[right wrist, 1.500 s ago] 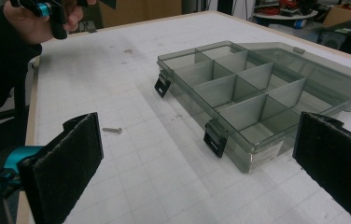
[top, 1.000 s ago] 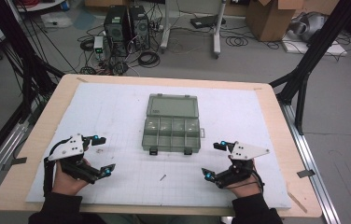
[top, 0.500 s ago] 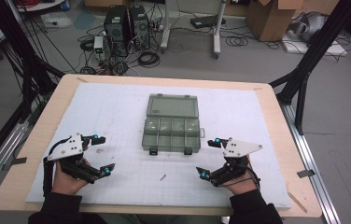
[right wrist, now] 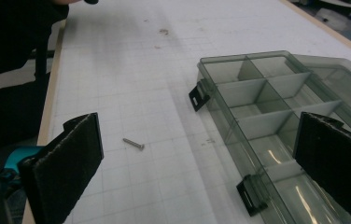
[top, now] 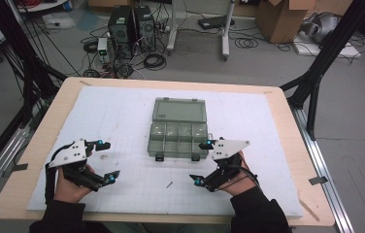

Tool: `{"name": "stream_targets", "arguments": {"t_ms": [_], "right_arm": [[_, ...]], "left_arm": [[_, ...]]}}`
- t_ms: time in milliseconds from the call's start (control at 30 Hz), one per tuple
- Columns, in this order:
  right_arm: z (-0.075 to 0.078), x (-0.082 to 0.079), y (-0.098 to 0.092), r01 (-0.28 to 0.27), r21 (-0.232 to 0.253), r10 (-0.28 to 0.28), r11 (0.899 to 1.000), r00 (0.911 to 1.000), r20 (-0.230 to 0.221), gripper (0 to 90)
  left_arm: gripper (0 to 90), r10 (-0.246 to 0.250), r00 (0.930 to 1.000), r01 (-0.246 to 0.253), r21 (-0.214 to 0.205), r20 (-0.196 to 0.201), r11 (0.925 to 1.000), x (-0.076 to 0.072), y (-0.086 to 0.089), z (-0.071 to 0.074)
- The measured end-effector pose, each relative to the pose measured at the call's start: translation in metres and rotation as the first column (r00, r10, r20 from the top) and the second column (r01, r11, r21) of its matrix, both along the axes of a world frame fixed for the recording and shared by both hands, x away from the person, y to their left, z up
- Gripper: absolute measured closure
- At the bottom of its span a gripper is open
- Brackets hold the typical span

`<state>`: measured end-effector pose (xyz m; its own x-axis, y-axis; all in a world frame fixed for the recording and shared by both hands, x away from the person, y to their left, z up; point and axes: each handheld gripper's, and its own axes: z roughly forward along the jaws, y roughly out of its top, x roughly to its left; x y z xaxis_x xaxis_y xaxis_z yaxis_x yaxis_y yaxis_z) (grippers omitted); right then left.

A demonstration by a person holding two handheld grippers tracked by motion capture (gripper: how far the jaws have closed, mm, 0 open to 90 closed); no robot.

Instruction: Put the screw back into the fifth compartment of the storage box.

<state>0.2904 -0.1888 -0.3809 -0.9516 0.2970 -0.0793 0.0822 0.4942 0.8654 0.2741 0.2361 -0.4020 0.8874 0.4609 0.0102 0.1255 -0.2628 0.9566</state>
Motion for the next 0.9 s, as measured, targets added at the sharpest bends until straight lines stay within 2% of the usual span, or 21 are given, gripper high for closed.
{"name": "stream_targets", "arguments": {"t_ms": [267, 467, 567, 667, 800, 900], "right_arm": [[-0.001, 0.003, 0.017, -0.066, -0.08, 0.066, 0.995, 0.9978, -0.008, 4.6], [-0.002, 0.004, 0.027, -0.095, -0.142, 0.095, 0.985, 0.9954, -0.009, 6.3], [-0.002, 0.004, 0.029, -0.107, -0.148, 0.107, 0.983, 0.9942, -0.011, 8.1], [-0.001, 0.006, 0.033, -0.124, -0.174, 0.124, 0.977, 0.9922, -0.011, 12.9], [-0.001, 0.007, 0.04, -0.149, -0.2, 0.149, 0.968, 0.9887, -0.017, 14.3], [-0.001, 0.007, 0.046, -0.173, -0.236, 0.174, 0.956, 0.9846, -0.017, 14.9]], "left_arm": [[1.7, 0.005, 1.0, -0.005, 0.004, 0.005, 1.0, 0.0, 0.001, 0.001], [1.7, 0.003, 1.0, -0.003, 0.007, 0.005, 1.0, 0.0, 0.0, 0.001], [1.7, 0.003, 1.0, -0.003, 0.007, 0.005, 1.0, 0.0, -0.001, 0.001], [1.7, 0.004, 1.0, -0.004, 0.01, 0.006, 0.9999, 0.0, -0.001, 0.001], [1.7, 0.003, 1.0, -0.004, 0.009, 0.008, 0.9999, 0.0, -0.001, 0.001], [1.8, 0.001, 1.0, -0.001, 0.011, 0.009, 0.9999, 0.0, -0.001, 0.001]]}}
